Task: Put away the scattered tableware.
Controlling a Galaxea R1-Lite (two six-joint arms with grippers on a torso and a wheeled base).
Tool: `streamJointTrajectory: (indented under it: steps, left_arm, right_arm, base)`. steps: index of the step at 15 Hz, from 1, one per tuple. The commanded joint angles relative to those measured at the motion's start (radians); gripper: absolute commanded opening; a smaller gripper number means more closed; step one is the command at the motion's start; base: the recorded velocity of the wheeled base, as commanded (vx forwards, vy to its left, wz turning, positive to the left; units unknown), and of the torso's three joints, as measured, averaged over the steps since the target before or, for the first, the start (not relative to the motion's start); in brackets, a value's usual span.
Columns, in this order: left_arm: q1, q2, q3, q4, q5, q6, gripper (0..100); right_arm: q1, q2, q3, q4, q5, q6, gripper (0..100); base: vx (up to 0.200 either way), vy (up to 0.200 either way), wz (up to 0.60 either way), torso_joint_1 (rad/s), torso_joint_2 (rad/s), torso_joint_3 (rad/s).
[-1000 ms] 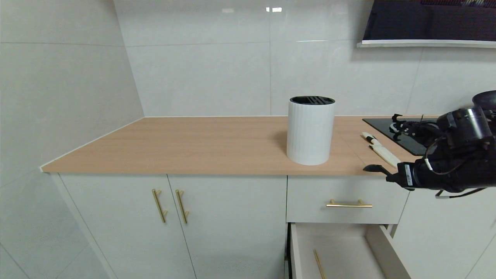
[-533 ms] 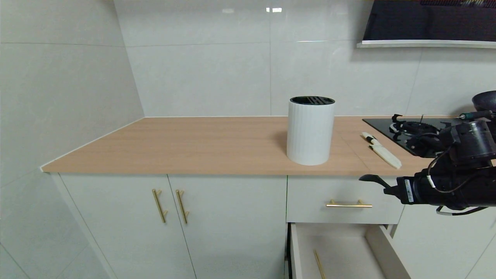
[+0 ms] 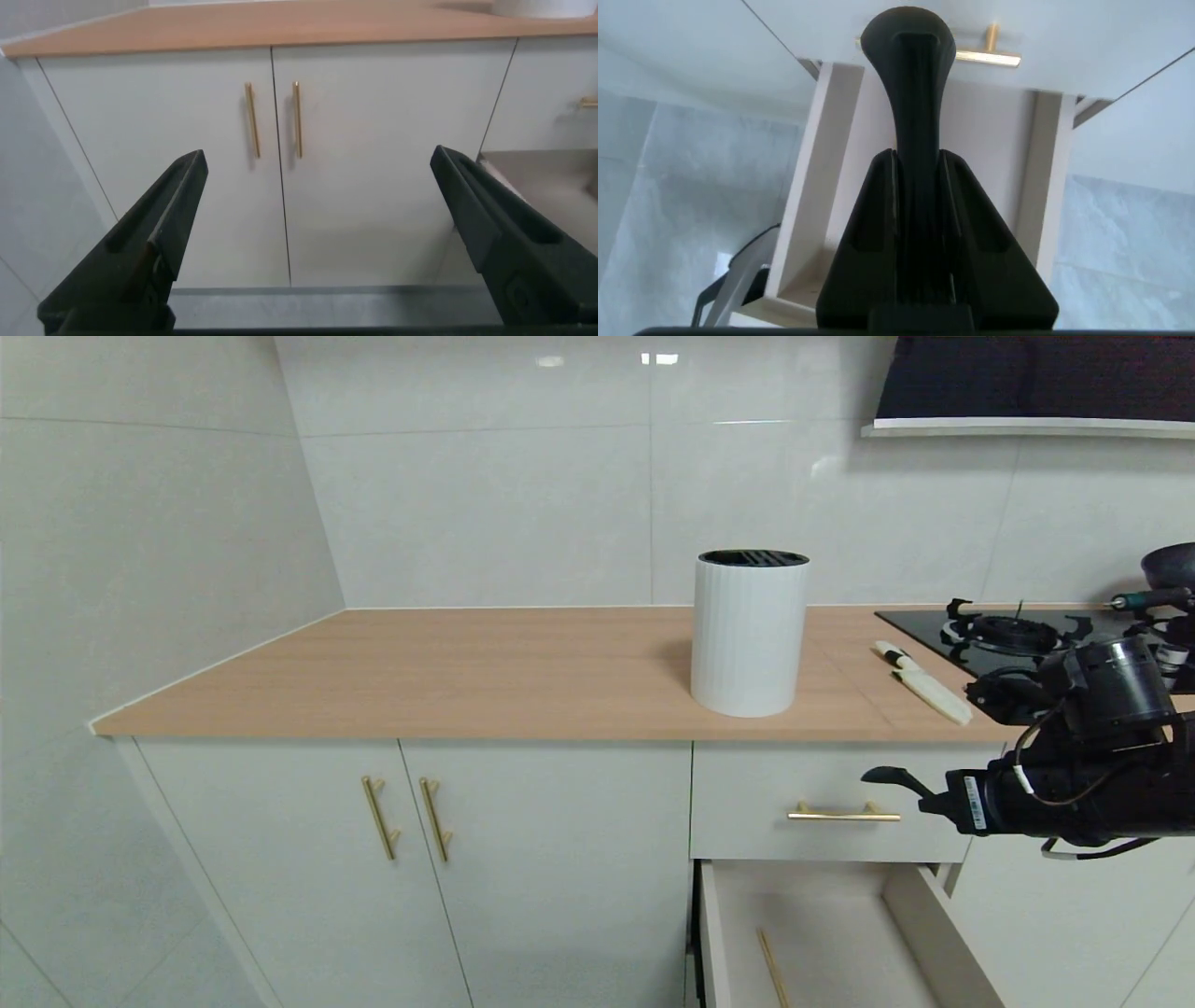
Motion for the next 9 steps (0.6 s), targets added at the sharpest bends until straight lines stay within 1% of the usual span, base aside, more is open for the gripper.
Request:
streamJointTrajectory:
  steps: [1, 6, 9]
  left_arm:
    - [0.0, 0.0, 0.0, -0.001, 0.0, 0.0, 100]
    - [0.0, 0.0, 0.0, 0.001, 0.0, 0.0, 100]
    - [0.0, 0.0, 0.0, 0.001, 0.0, 0.0, 100]
  right_arm:
    - [0.001, 0.019, 0.001, -0.014, -0.007, 0.0, 0]
    - [0.0, 0.071, 0.002, -0.034, -0.014, 0.0, 0]
    - [0.0, 0.101, 0.001, -0.037, -0.036, 0.0, 0]
  base:
    - [0.0, 0.0, 0.0, -0.178, 0.45, 0.261]
    - [0.0, 0.0, 0.0, -0.165, 0.46, 0.286]
    - [0.0, 0.0, 0.0, -0.15, 0.45, 0.297]
